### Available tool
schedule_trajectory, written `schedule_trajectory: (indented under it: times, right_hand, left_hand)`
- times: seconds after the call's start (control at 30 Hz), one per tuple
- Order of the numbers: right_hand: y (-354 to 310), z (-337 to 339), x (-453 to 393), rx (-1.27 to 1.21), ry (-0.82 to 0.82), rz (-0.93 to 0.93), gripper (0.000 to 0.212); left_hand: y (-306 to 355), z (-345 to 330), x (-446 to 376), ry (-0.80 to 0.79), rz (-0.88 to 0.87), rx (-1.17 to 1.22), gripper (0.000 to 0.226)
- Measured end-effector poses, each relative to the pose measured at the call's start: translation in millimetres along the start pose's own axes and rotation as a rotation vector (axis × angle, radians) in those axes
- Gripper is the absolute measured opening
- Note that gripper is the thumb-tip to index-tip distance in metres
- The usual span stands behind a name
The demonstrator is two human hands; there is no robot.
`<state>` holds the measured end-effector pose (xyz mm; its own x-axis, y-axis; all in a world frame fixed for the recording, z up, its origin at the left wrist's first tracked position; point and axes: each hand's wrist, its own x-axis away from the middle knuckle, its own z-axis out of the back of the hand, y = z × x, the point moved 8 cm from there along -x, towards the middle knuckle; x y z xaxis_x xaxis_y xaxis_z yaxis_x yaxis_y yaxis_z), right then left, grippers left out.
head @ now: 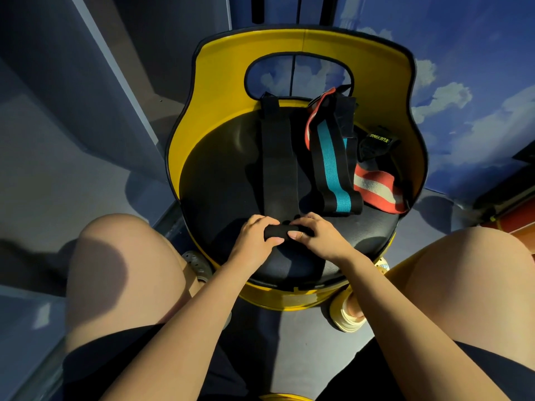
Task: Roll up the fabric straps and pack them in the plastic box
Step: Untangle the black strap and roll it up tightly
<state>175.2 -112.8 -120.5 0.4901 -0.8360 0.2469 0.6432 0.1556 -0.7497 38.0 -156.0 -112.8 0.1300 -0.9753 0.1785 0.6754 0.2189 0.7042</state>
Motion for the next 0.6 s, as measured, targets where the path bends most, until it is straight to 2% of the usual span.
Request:
schedule_trajectory:
  times: [0.1,0.23,0.37,0.5,0.6]
  right_hand:
    - [1.5,4.3,-1.2,-0.07,0.082,-0.024,0.036]
    - [-5.7,9.7,6.5,-0.047,0.228,0.068,0.033]
    - [-2.8,1.8,10.1,-0.011,0.174,0.131,0.043]
    - [0.9,8.1,8.0,-0.104,0.248,0.106,0.03]
    - [2.4,9.6,5.6,-0.125,0.233,0.077,0.026]
  left_hand:
    - [-0.2,-1.1,-6.1,-0.023,0.008,0.013,0.033]
    - [-2.6,0.4,-14.1,-0.067,0.041,0.06,0.032]
    - [-4.7,0.8,-20.6,-0.088,0.091,0.116,0.033]
    - [-7.0,1.1,-23.6,-0.095,0.131,0.151,0.035]
    - [-9.5,-0.3,-23.3,-0.108,0.16,0.167,0.034]
